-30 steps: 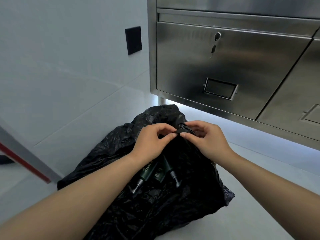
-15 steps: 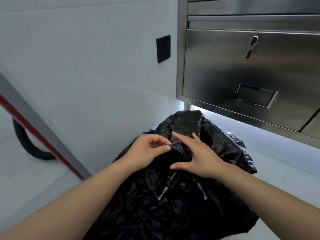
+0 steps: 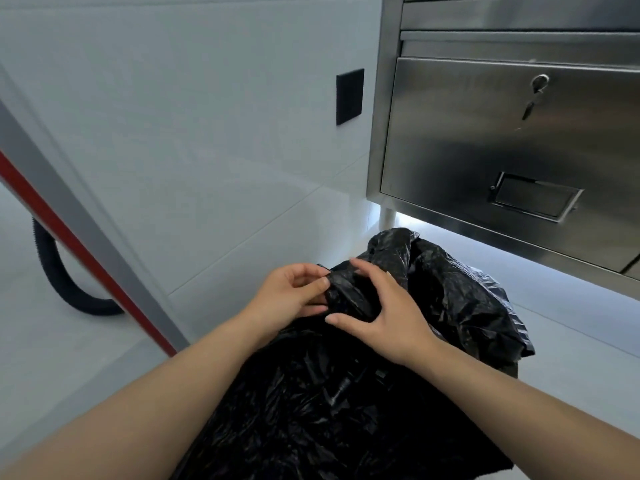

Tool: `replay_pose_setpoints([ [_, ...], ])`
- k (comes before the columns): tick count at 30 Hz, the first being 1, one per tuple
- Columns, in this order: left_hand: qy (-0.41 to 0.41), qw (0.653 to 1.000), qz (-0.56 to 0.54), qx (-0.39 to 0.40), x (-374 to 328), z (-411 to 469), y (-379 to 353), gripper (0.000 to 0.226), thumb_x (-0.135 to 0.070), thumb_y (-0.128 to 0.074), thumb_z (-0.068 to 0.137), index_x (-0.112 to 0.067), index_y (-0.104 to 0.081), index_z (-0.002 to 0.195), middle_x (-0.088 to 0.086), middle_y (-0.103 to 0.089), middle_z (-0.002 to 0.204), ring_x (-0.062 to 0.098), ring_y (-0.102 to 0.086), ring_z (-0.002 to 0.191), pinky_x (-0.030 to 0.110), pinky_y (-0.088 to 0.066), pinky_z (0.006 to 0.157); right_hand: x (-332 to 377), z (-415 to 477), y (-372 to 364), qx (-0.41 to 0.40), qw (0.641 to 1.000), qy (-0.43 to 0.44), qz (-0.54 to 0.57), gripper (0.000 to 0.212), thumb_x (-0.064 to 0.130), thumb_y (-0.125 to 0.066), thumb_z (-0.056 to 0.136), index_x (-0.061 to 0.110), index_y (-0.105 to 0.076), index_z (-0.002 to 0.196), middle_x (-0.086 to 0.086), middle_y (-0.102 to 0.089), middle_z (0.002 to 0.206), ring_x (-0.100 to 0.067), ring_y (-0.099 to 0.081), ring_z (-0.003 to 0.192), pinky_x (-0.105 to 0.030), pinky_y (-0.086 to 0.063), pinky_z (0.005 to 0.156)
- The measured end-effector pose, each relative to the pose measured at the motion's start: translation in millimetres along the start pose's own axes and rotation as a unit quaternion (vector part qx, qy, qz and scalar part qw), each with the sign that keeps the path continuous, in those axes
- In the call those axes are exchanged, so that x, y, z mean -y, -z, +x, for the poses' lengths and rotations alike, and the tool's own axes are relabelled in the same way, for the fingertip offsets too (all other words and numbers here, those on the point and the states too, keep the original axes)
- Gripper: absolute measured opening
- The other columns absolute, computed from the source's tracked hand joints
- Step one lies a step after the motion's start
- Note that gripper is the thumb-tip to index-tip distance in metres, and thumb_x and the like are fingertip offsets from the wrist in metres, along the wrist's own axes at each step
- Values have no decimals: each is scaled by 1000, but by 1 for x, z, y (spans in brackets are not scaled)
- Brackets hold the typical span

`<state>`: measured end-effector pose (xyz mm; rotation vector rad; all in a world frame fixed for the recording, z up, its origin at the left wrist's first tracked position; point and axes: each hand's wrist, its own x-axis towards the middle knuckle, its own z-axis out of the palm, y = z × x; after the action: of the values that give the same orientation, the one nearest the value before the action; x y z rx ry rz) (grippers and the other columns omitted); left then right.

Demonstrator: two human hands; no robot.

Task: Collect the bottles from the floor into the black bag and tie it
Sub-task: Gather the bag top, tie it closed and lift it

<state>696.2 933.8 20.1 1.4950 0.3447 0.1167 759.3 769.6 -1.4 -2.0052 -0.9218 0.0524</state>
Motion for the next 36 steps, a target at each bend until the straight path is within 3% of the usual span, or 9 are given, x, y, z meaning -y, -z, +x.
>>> replay_pose_setpoints([
  [2, -8, 1000, -12, 16, -5, 1, -6, 14, -6, -61, 87, -17, -64, 79, -8, -69, 65, 2, -64, 59, 17, -54, 58, 4, 0, -8, -11, 999, -36, 8, 95, 73, -63, 56, 35, -32, 137, 12, -47, 134, -2, -39, 126, -41, -27, 113],
  [4, -18, 999, -9, 34, -9, 2, -9, 16, -6, -62, 86, -18, -66, 76, -8, -69, 65, 3, -65, 60, 16, -54, 58, 3, 0, -11, -18, 998, -45, 30, 86, 62, -68, 61, 33, -36, 136, 10, -53, 132, -12, -45, 126, -40, -33, 109],
  [8, -45, 998, 35, 29, -10, 2, -3, 19, -3, -61, 86, -18, -65, 74, -3, -69, 69, 2, -67, 64, 14, -54, 62, -5, 0, -4, -28, 998, -12, 48, 57, 25, -72, 71, 32, -49, 123, 14, -68, 105, 2, -61, 97, -25, -47, 89],
  [11, -33, 999, 35, 17, -5, 1, 3, 19, 0, -58, 87, -15, -63, 76, -3, -69, 69, 1, -67, 62, 12, -53, 61, -8, 2, 6, 0, 999, 14, 48, 54, 17, -68, 73, 35, -47, 120, 17, -70, 93, -2, -64, 87, -21, -47, 79],
  [14, -12, 1000, 19, 15, -2, 2, 5, 17, -1, -56, 89, -14, -62, 79, -8, -70, 64, 1, -67, 62, 11, -53, 60, -4, 3, 10, 41, 996, 54, 54, 50, 21, -66, 81, 34, -43, 124, 15, -69, 92, -6, -65, 86, -23, -48, 79],
  [20, 13, 999, 26, 30, 5, 5, 7, 15, -4, -55, 90, -15, -62, 83, -4, -68, 72, 0, -66, 65, 14, -54, 62, -2, 4, 9, 48, 996, 51, 58, 44, 46, -62, 82, 36, -51, 123, 22, -64, 108, 6, -58, 102, -9, -40, 87],
  [24, 28, 998, 35, 33, 12, 5, 8, 14, -6, -56, 90, -16, -62, 82, -9, -68, 66, 0, -66, 62, 15, -55, 61, -10, 1, 0, 26, 998, 16, 56, 32, 35, -56, 90, 33, -57, 121, 25, -65, 97, 9, -59, 92, -3, -39, 79],
  [29, 42, 995, 80, 32, 18, 1, 14, 13, -10, -59, 89, -21, -62, 82, -11, -67, 66, 0, -66, 64, 16, -56, 63, -17, -3, -8, 42, 998, 10, 40, 31, 31, -52, 92, 31, -57, 123, 18, -67, 98, 9, -59, 89, -8, -42, 76],
  [36, 87, 981, 171, 23, 22, -19, 28, 7, -25, -60, 89, -30, -59, 93, -7, -67, 87, 4, -65, 78, 17, -50, 70, -17, -7, -29, 76, 996, 33, 23, 35, 33, -50, 93, 28, -53, 127, 25, -60, 98, 20, -52, 85, -1, -36, 73],
])
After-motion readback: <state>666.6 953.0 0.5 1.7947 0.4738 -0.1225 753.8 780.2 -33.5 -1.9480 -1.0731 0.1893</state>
